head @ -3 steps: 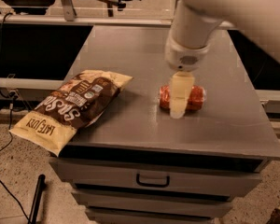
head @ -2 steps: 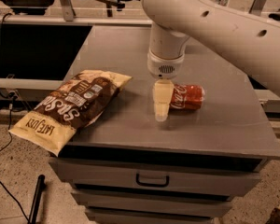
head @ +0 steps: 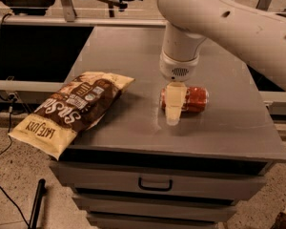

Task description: Place coke can upright

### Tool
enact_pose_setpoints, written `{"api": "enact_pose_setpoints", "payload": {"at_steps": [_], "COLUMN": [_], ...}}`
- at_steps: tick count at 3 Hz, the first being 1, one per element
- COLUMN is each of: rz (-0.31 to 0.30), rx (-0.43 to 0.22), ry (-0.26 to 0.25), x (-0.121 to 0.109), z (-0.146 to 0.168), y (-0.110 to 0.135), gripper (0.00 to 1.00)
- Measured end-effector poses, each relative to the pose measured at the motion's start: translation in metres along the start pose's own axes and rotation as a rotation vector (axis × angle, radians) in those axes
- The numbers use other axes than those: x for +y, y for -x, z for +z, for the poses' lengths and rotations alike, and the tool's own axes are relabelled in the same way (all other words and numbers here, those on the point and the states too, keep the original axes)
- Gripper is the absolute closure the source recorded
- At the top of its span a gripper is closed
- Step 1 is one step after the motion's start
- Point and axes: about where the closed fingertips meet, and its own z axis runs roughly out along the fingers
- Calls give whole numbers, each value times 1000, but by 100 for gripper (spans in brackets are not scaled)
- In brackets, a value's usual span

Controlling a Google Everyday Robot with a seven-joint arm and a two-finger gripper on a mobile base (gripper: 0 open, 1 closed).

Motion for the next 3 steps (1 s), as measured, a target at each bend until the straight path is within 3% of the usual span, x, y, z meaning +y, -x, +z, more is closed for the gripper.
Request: {"api": "enact_pose_setpoints", "payload": {"at_steps": [1,2,3], "rz": [-4,-5,-6], "rx": [5,5,5], "ry": [-6,-8,-10], "x": [7,8,8], "z": [-2,-2,-2], "y": [-9,-11,-10], "gripper": [0,10,33]}}
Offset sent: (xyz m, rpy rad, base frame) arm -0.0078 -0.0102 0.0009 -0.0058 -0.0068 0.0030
